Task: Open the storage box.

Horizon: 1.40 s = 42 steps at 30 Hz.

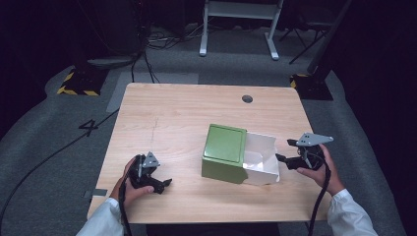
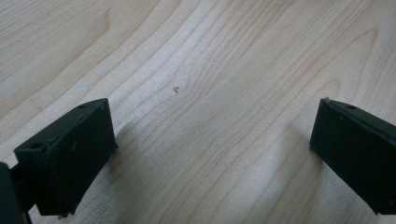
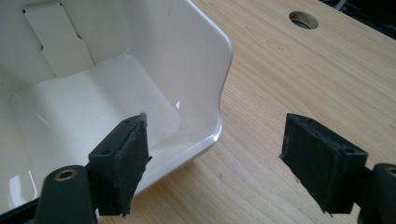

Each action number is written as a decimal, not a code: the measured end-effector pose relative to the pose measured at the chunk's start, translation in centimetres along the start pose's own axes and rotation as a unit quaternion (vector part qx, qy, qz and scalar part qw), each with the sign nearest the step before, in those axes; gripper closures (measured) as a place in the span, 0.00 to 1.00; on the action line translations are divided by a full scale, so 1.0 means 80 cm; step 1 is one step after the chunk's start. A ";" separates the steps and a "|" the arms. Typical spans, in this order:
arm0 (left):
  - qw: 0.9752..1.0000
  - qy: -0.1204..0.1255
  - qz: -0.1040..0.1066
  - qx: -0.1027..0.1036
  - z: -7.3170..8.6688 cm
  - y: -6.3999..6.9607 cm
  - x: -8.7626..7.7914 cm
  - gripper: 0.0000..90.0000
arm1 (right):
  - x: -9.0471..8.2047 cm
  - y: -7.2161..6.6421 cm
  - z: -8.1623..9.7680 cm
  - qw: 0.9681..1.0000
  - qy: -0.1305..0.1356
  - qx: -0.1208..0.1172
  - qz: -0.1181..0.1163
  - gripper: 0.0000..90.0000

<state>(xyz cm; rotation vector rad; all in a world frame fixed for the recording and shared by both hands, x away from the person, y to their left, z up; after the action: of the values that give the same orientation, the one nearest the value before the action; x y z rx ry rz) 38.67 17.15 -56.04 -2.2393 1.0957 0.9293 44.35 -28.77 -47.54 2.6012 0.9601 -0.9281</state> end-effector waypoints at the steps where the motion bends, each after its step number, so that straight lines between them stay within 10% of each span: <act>1: 1.000 0.000 0.000 0.000 0.000 0.000 0.000 0.00 | 0.000 0.000 0.000 1.000 0.000 0.000 0.000 0.26; 24: 1.000 0.000 0.000 0.000 0.000 0.000 0.000 0.00 | -0.029 0.006 0.026 1.000 -0.003 0.000 0.016 0.25; 42: 1.000 0.000 0.000 0.000 0.000 0.000 0.000 0.00 | -0.034 0.023 0.090 0.999 -0.033 0.018 0.039 0.24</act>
<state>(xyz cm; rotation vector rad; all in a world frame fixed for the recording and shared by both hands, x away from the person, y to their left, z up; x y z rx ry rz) 38.67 17.15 -56.04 -2.2391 1.0955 0.9290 40.42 -34.41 -51.46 2.5999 0.8255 -1.0126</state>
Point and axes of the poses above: each handheld gripper's, and its own axes: x roughly forward along the jaws, z roughly out of its underside, y roughly to its right, the point moved 7 cm from there along x, roughly forward along the jaws, and after that the axes turned 11 degrees about x, right-handed, at the moved point
